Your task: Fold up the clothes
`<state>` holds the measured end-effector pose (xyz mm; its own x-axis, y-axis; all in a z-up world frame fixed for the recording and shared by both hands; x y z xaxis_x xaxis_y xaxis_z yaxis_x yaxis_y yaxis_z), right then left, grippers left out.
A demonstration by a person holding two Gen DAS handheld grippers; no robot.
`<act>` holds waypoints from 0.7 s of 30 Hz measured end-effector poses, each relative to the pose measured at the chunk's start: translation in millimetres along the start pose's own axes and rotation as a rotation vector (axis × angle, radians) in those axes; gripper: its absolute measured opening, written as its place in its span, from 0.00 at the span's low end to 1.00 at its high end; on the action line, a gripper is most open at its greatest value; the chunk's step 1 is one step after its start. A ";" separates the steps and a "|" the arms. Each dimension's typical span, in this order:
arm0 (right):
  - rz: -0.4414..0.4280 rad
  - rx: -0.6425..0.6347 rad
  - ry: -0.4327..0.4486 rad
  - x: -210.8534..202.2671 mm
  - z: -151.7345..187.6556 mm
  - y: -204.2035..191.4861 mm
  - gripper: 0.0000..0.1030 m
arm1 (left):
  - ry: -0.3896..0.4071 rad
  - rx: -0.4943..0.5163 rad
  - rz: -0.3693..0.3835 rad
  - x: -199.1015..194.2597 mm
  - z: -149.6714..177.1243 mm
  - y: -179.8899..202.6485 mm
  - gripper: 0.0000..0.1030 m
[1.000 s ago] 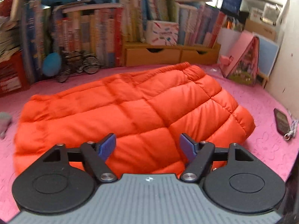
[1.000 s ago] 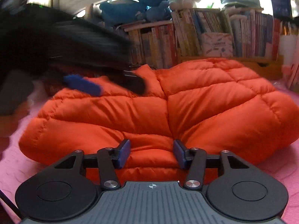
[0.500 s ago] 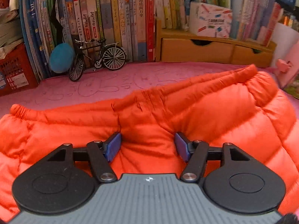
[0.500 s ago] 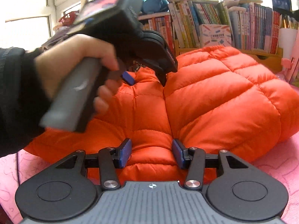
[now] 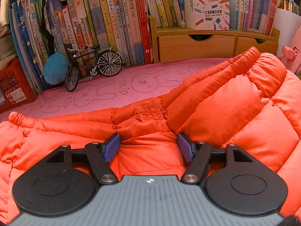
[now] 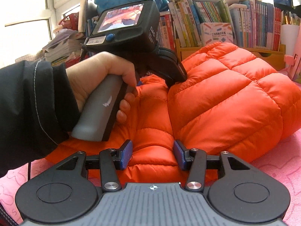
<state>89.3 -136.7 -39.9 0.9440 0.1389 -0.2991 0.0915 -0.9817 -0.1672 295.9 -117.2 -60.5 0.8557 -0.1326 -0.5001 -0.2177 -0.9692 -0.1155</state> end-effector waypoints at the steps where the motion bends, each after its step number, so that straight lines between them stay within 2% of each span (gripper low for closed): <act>1: 0.001 -0.001 0.000 0.3 0.1 0.0 0.47 | 0.004 0.002 0.000 0.0 0.6 0.0 0.65; 16: 0.006 -0.014 0.003 -4.1 2.1 -2.1 0.48 | 0.041 0.038 -0.003 -1.1 5.8 0.9 0.65; 18: -0.012 0.037 0.041 -10.9 -0.7 4.6 0.50 | 0.042 0.026 0.001 -5.9 3.6 -1.2 0.63; 19: -0.018 0.067 0.062 -14.8 -2.4 9.0 0.52 | 0.043 0.001 0.012 -12.3 1.4 -4.7 0.59; 21: -0.006 0.175 0.116 -28.4 -8.9 30.4 0.54 | 0.061 -0.072 0.050 -33.3 -2.3 -13.8 0.58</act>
<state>68.1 -171.7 -28.1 0.9748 0.1188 -0.1891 0.0503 -0.9417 -0.3326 271.5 -99.9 -40.4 0.8720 -0.1914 -0.4505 -0.2282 -0.9732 -0.0282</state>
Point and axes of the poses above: each gripper's, at about its wrist camera, not at the fingertips, and x roughly the way its jaws point, y to its right, z to its underside, the point moved 5 cm from there along x, roughly the way its jaws point, and after that the axes turned 13 degrees about y, right-handed, at the moved point
